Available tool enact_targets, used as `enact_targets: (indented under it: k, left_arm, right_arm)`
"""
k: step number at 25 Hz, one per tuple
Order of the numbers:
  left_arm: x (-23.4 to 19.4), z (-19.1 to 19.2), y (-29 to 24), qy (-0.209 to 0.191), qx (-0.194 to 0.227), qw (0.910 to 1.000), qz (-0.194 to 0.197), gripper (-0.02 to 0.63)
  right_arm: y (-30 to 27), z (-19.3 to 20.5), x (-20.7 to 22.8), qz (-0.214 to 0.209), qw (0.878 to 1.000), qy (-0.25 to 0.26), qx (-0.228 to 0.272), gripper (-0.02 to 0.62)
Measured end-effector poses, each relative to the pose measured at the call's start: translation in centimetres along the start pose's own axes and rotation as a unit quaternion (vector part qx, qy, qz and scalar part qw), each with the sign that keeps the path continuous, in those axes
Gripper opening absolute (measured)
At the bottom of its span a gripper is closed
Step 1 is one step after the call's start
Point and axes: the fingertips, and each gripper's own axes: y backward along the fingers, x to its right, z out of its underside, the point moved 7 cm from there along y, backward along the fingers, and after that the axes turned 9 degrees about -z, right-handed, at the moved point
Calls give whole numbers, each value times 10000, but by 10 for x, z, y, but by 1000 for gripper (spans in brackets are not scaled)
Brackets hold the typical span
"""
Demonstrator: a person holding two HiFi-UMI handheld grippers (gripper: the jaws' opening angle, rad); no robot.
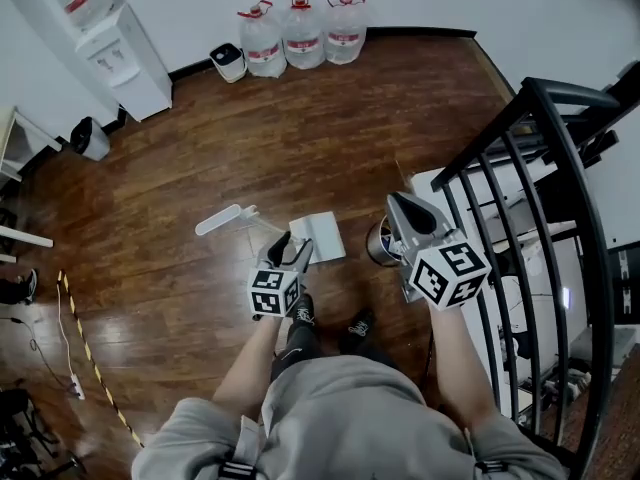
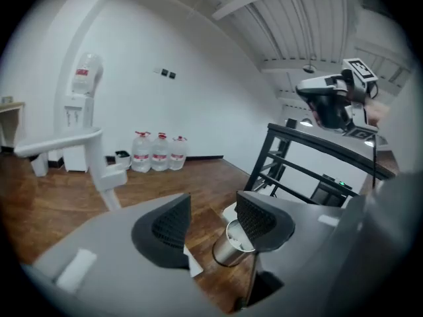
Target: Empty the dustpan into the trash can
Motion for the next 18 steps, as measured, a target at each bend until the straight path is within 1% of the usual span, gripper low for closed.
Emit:
enact_targets:
  k: [2, 3, 5, 7, 11, 14, 16, 17, 18]
  left_arm:
    - [28, -31, 2, -299, 327, 9983, 387, 180]
    - [41, -49, 4, -439, 547, 9959, 574, 161]
    - [67, -89, 10, -681, 1029, 9880, 930, 112]
    - [91, -127, 15, -907, 1378, 9782, 1264, 87]
    - [135, -184, 29, -1250, 1646, 9581, 1981, 81]
    - [159, -216, 38, -1383, 1778, 9438, 2419, 74]
    - [168, -231, 40, -1449, 1820, 9393, 2523, 38]
    - [171, -237, 41, -1479, 1823, 9382, 2542, 28]
    - [173, -240, 41, -1505, 1808, 9376, 2560, 18]
  right_arm:
    - [3, -7, -2, 18, 9999, 17, 113, -1]
    - [5, -10, -2, 34, 9999, 25, 167, -2]
    - [12, -16, 1, 87, 9996, 41, 275, -2]
    - [20, -21, 6, 167, 9991, 46, 384, 0]
    - [39, -34, 11, 264, 9971, -10, 718, -1]
    - [51, -45, 11, 170, 9939, -106, 1081, -2]
    - [57, -53, 10, 65, 9924, -93, 1227, 25]
    - [59, -56, 10, 40, 9920, -54, 1259, 39]
    - [61, -58, 9, 33, 9918, -5, 1278, 40]
